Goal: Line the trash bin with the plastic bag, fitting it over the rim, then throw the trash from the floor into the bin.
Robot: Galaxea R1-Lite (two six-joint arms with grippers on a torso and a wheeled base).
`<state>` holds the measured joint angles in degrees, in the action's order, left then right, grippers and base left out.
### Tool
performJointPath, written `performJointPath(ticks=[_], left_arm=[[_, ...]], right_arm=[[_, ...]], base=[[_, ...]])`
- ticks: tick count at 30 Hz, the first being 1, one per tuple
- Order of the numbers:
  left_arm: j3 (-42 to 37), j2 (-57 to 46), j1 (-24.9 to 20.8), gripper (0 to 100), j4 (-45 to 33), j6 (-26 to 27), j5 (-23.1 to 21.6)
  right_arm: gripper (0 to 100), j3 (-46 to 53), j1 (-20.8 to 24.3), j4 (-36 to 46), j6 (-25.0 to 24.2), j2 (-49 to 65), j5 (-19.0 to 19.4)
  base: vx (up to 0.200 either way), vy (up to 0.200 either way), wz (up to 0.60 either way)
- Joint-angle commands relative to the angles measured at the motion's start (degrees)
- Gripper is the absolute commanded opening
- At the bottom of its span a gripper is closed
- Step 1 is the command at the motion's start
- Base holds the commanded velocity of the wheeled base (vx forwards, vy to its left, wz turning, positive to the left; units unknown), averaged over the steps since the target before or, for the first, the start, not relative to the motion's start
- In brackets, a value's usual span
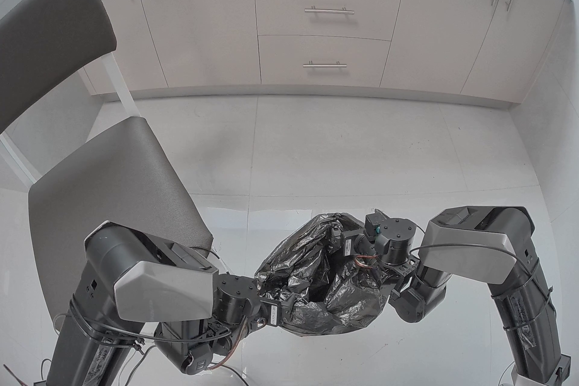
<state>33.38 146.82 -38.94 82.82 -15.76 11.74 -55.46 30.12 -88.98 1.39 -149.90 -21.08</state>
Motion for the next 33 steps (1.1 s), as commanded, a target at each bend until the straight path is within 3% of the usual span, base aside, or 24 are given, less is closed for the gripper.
performJointPath(ticks=[1, 24, 33], left_arm=[[0.3, 0.9, 2.2, 100, 0.3, 0.0, -0.1], [-0.4, -1.6, 5.5, 100, 1.6, -0.3, 3.6], [2.8, -1.4, 10.1, 100, 1.5, -1.0, 3.6]], right_arm=[[100, -0.1, 0.0, -1.0, 0.1, -0.1, 0.0], [100, -0.1, -0.2, -1.0, 0.1, -0.3, 0.0], [100, -0.2, -0.2, -1.0, 0.1, -0.7, 0.0]], base=[[0.0, 0.0, 0.0], [0.0, 0.0, 0.0], [0.0, 0.0, 0.0]])
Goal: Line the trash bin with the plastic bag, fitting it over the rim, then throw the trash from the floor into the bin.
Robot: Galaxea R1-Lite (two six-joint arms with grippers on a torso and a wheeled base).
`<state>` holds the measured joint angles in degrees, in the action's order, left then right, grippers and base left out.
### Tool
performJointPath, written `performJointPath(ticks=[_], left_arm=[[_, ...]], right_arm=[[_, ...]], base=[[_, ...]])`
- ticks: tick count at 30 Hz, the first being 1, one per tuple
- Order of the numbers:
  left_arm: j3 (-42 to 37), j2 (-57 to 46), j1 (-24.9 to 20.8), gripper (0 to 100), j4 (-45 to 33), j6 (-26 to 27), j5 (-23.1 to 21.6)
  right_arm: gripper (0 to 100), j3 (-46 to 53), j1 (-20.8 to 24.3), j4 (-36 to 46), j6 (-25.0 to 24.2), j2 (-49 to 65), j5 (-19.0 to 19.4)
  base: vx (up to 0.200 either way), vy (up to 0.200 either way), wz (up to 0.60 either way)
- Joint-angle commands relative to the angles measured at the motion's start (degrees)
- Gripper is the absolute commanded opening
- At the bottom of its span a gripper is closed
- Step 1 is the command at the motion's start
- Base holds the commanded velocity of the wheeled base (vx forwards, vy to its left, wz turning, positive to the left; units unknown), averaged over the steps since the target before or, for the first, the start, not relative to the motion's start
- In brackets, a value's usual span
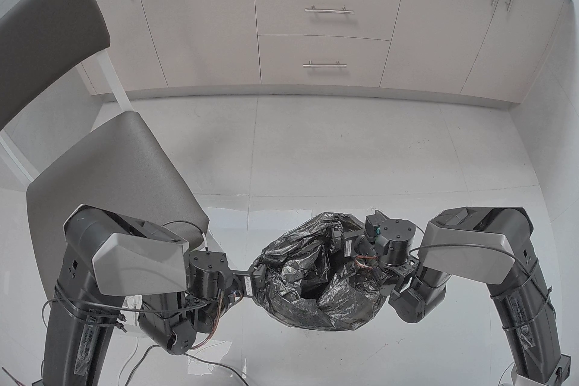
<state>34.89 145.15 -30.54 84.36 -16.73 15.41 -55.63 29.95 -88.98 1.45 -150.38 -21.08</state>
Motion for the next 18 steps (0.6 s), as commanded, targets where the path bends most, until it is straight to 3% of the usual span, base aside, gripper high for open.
performJointPath(ticks=[1, 18], left_arm=[[1.6, 0.5, 2.1, 100, -0.1, -0.1, 0.0], [2.3, 4.3, -0.1, 100, -1.0, 3.9, -0.1]], right_arm=[[100, 0.0, 0.1, -1.0, 0.0, -0.2, 0.0], [100, -0.1, 0.1, -1.0, 0.0, -0.5, 0.0]], base=[[0.0, 0.0, 0.0], [0.0, 0.0, 0.0]])
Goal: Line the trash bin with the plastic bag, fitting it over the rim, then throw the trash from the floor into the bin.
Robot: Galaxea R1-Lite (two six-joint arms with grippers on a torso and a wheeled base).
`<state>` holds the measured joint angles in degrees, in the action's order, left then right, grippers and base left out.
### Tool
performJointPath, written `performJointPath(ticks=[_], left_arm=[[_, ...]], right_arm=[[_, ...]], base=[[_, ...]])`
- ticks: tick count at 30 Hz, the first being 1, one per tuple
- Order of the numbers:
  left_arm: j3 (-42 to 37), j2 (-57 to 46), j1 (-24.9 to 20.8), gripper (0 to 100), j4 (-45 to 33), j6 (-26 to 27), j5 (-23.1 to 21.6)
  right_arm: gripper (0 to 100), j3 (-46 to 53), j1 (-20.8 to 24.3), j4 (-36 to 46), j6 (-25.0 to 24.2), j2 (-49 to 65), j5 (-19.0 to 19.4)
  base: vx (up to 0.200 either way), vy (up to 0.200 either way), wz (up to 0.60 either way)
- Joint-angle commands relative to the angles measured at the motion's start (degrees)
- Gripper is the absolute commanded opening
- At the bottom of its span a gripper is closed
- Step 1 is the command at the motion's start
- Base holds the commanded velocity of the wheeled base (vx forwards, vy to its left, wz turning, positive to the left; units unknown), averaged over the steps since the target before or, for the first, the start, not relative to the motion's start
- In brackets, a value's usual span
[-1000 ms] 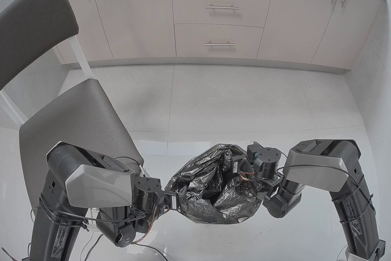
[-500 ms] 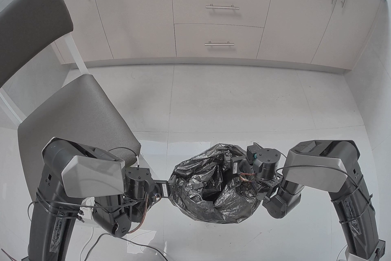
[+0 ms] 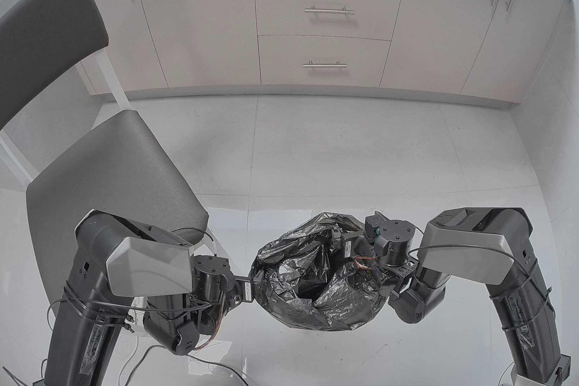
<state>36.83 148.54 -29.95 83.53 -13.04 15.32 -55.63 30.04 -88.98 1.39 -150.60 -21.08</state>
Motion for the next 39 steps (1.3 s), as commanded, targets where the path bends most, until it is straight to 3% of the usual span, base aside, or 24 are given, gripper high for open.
performJointPath(ticks=[1, 14, 27, 39], left_arm=[[1.0, 0.8, -1.2, 100, -1.3, 1.0, -0.1], [10.6, -1.6, -4.7, 100, -20.2, 2.8, -0.5], [8.6, -6.3, -5.0, 100, -20.1, -0.8, -0.6], [3.8, -8.7, -5.1, 100, -14.2, -1.2, -0.6]], right_arm=[[100, -0.2, -0.1, -1.0, 0.0, -0.4, 0.0], [100, -0.1, -0.1, -1.0, 0.1, -0.4, 0.0], [100, 3.9, 0.5, -1.0, 0.5, 3.5, 0.1], [100, 2.1, -0.2, 0.7, 2.0, 4.7, 0.0]], base=[[0.0, 0.0, 0.0], [0.0, 0.0, 0.0], [0.0, 0.0, 0.0], [0.0, 0.0, 0.0]])
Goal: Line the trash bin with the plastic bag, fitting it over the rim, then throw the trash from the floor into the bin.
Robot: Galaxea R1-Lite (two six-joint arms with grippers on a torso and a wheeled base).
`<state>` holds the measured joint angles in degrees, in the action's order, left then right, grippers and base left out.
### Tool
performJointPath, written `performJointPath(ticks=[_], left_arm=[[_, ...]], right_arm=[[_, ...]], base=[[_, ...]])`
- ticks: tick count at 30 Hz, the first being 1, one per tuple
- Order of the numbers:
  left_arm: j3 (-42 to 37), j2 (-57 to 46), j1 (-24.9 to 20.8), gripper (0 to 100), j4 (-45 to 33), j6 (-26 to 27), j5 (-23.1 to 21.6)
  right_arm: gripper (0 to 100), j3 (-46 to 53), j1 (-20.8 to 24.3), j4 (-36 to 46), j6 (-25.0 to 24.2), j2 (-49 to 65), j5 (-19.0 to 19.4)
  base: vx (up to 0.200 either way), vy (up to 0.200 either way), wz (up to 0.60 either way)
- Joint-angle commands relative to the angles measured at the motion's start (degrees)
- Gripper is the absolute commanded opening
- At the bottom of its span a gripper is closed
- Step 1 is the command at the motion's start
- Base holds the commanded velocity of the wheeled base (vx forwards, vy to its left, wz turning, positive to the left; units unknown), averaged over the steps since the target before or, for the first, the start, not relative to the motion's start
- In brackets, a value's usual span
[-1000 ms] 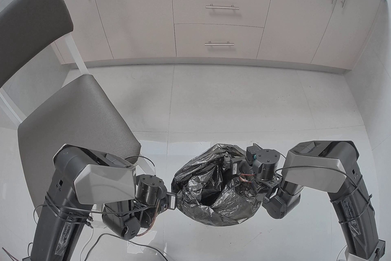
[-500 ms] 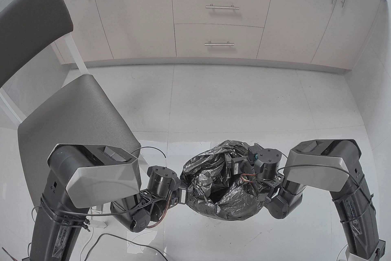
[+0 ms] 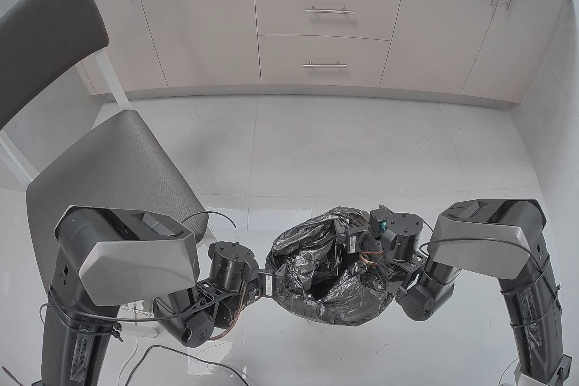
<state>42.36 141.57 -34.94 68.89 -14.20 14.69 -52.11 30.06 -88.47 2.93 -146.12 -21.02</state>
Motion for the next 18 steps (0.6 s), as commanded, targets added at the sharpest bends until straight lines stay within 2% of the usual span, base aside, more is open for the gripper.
performJointPath(ticks=[1, 6, 12, 18], left_arm=[[-2.1, -1.7, -0.1, 100, 1.2, 0.0, 0.0], [-3.3, -1.7, 0.0, 100, 4.3, 0.1, 0.0], [-3.4, -1.9, -0.2, 100, 4.3, 0.1, 0.0], [-3.4, -1.8, -0.3, 100, 4.3, 0.1, 0.0]], right_arm=[[100, -1.9, -0.3, 0.3, 0.4, 0.0, -0.1], [100, -4.9, -2.4, 2.9, 0.5, -1.3, -0.1], [100, -9.8, -6.2, 4.8, 0.4, -3.6, -0.1], [100, -13.2, -7.6, 7.1, 0.3, -4.4, -0.1]], base=[[0.0, 0.0, 0.0], [0.0, 0.0, 0.0], [0.0, 0.0, 0.0], [0.0, 0.0, 0.0]])
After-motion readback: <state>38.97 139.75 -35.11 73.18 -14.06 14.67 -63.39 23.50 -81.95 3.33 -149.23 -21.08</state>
